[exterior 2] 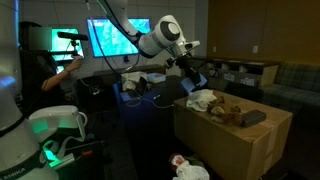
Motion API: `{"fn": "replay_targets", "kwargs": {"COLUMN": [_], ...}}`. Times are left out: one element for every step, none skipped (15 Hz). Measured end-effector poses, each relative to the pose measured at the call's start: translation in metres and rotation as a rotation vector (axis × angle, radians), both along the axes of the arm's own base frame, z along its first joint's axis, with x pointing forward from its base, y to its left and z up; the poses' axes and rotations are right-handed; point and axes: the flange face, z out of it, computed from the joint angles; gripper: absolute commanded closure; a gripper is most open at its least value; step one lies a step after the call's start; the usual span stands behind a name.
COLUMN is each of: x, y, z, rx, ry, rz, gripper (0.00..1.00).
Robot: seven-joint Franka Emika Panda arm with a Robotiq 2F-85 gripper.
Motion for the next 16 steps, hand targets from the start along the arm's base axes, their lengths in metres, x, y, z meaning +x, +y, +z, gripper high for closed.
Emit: {"fn": "replay_targets", "kwargs": {"x": [0.012,0.025,0.037,0.049,0.06,0.071,0.081,0.091,0.101,0.109,0.117,0.123,0.13,0.135,0.141,0.146], "y": [0.004,0.007,0.011,0.014,0.017,0.02,0.024,0.028,0.033,0.038,0.044,0.051,0.058,0.065,0.071,0.075], "z": [-0.003,-0.007,-0.01,-0.014,-0.018,-0.022,-0.025,-0.028,-0.032,-0.035,-0.039,-0.043,-0.048,-0.051,-0.055,-0.059], "rx": [-0.002,0.0,0.002,0.005,0.01,0.018,0.028,0.035,0.042,0.046,0.047,0.047,0.046,0.042,0.037,0.033], "ry": [-0.005,-0.009,-0.012,-0.015,-0.017,-0.019,-0.023,-0.023,-0.023,-0.023,-0.025,-0.026,-0.028,-0.032,-0.035,-0.038], "rz": [0.028,0.054,0.08,0.104,0.129,0.153,0.177,0.2,0.223,0.249,0.273,0.297,0.319,0.342,0.361,0.376], "gripper": [0.98,0.98,0.98,0.98,0.98,0.98,0.98,0.98,0.98,0.98,0.98,0.98,0.98,0.98,0.98,0.98]}}
